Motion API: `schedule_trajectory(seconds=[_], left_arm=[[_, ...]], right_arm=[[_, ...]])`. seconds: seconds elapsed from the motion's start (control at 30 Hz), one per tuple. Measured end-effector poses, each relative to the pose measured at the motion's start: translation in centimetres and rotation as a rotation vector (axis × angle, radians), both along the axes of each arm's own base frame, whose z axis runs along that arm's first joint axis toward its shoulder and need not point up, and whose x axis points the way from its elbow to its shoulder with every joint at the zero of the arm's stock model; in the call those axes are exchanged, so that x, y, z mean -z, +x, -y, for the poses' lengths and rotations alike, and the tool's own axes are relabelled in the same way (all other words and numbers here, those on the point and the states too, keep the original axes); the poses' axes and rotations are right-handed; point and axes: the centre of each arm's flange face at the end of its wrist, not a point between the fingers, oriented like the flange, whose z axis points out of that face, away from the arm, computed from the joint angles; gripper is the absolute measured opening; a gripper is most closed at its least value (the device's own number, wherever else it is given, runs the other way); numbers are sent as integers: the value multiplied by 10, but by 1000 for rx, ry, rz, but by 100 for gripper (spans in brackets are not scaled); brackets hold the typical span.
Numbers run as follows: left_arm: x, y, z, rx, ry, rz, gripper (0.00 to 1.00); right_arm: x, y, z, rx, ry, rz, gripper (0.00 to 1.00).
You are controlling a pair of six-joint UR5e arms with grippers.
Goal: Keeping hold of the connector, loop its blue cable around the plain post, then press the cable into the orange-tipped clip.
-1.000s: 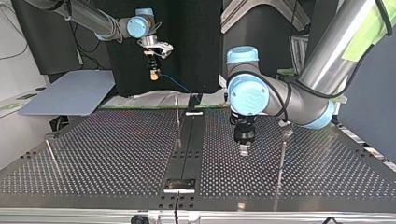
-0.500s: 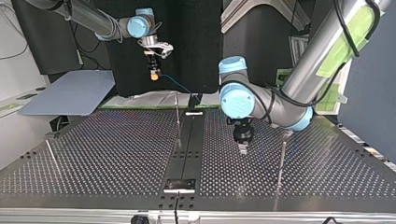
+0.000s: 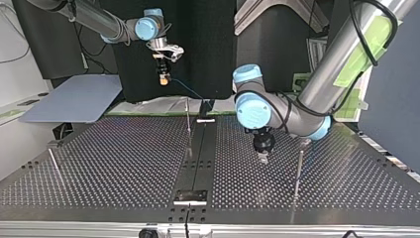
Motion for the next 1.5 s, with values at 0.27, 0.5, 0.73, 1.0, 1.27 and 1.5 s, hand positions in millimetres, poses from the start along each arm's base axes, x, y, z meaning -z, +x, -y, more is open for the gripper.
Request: schedule_trajectory(seconds=[0.27, 0.5, 0.73, 1.0, 1.27, 1.5], left_arm=[[22, 8, -9, -64, 57, -42, 100], [32, 12, -15, -95, 69, -57, 100], [39, 14, -20, -108, 64, -68, 100], [73, 21, -19, -98, 64, -119, 100], [115, 28, -19, -96, 66, -184, 100], [140, 30, -15, -68, 41, -218, 100]], right_arm=[[0, 0, 0, 0, 0, 0, 0], [0, 0, 0, 0, 0, 0, 0], [0, 0, 0, 0, 0, -1, 0], [0, 0, -1, -1, 1, -1, 0], [0, 1, -1, -2, 1, -1, 0], [0, 1, -1, -3, 1, -1, 0]])
